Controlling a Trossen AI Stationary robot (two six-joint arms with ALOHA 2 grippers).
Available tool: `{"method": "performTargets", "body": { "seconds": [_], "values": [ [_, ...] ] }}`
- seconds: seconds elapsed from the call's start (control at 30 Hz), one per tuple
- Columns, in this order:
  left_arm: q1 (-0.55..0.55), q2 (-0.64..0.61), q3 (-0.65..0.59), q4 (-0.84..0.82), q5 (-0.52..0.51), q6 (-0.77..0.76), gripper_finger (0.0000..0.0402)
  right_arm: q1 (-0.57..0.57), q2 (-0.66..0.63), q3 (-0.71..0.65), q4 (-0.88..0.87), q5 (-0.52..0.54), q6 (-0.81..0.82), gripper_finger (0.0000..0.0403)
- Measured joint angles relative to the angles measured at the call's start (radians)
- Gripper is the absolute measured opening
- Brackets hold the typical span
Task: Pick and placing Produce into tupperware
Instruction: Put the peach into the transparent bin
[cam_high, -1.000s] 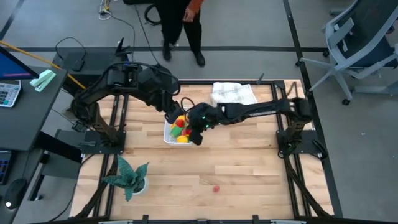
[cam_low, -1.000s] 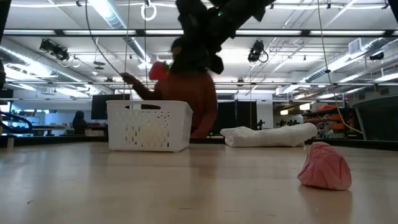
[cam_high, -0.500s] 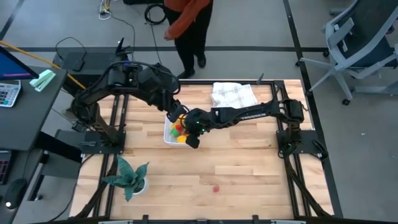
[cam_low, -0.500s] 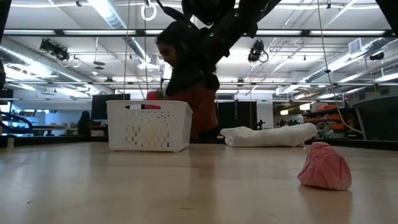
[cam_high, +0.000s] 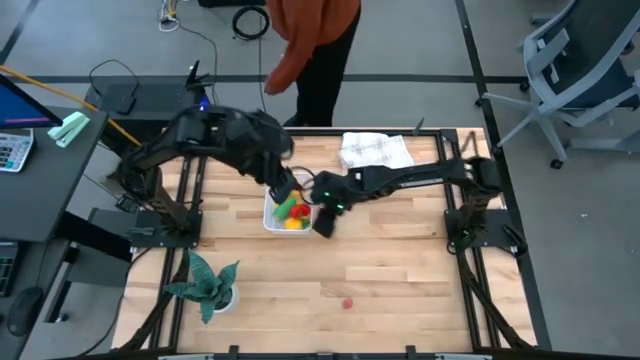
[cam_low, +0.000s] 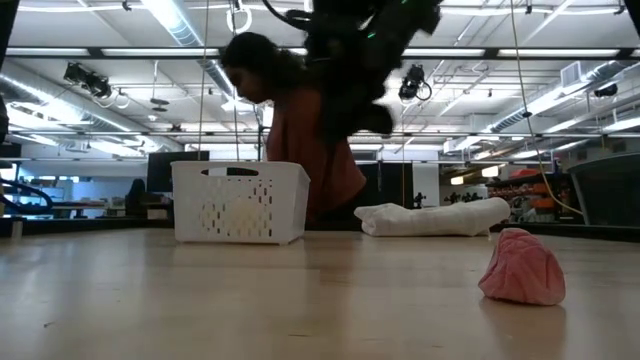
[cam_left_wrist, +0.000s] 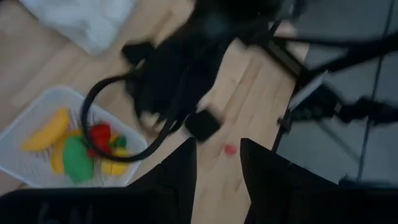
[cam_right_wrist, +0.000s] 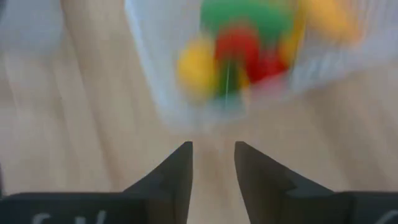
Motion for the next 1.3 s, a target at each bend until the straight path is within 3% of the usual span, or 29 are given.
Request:
{"method": "performTargets", "body": {
  "seconds": [0.23,0.43,0.67,0.83,1.07,1.3],
  "values": [
    [-0.128,0.098,-0.001,-0.002,0.0,0.066,0.0142,0.14,-0.168,0.0,-0.513,0.024,0.089,0.0124],
    [-0.235,0.243,-0.001,0.0,0.001,0.107,0.0149,0.317,-0.306,0.0,-0.701,0.172,0.313,0.0124],
    [-0.309,0.443,-0.001,0.092,-0.017,0.118,0.0149,0.494,-0.444,0.0,-0.733,0.359,0.683,0.0124],
    [-0.335,0.586,-0.001,0.211,-0.011,0.133,0.0156,0.583,-0.498,0.0,-0.735,0.492,0.821,0.0124],
    [-0.347,0.72,-0.001,0.409,0.082,0.002,0.0167,0.653,-0.503,0.0,-0.74,0.513,0.895,0.0124],
    [-0.369,0.783,-0.001,0.42,0.092,-0.059,0.0168,0.689,-0.483,0.0,-0.741,0.517,0.917,0.0124]
  ]
}}
